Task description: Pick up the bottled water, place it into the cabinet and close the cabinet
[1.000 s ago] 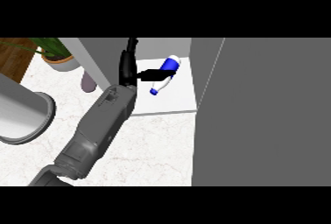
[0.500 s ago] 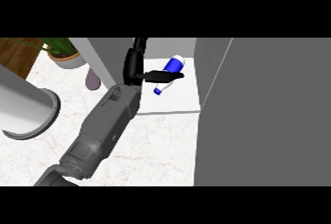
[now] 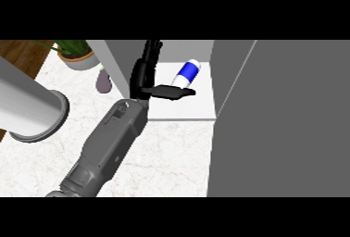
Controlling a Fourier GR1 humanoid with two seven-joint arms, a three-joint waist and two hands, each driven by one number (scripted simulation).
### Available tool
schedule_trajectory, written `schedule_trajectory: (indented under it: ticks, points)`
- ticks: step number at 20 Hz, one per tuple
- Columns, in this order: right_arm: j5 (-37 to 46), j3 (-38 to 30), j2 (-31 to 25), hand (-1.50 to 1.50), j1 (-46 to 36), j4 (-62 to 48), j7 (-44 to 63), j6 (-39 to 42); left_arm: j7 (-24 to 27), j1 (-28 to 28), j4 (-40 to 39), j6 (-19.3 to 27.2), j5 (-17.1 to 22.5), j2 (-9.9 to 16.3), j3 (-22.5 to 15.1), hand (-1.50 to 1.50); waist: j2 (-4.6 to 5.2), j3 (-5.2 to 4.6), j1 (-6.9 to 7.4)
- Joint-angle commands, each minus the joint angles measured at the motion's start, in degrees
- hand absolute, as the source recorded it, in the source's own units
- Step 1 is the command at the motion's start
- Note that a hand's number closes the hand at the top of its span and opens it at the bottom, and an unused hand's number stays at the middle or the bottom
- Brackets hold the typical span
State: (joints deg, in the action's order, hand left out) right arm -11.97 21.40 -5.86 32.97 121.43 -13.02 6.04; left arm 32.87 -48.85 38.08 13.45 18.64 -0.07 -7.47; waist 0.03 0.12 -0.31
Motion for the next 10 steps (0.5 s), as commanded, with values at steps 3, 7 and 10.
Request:
schedule_trajectory:
  ticks: [3,7,10]
  points:
    - [-0.3,-1.3,-0.7,-1.50,0.4,0.9,0.4,-0.7,-5.5,12.9,16.9,1.0,1.0,0.8,-3.4,-1.50,-0.99,-0.08,2.44]
    - [-0.3,0.6,-2.3,-1.50,5.0,4.7,0.2,0.0,-9.1,20.0,27.4,-0.2,2.6,2.5,-5.5,-1.50,-1.11,-0.09,2.35]
    - [1.8,1.9,0.5,-1.50,1.5,0.7,-1.4,-1.6,-14.1,24.1,38.1,1.9,2.9,2.9,-7.3,-1.50,-0.93,-0.07,2.59]
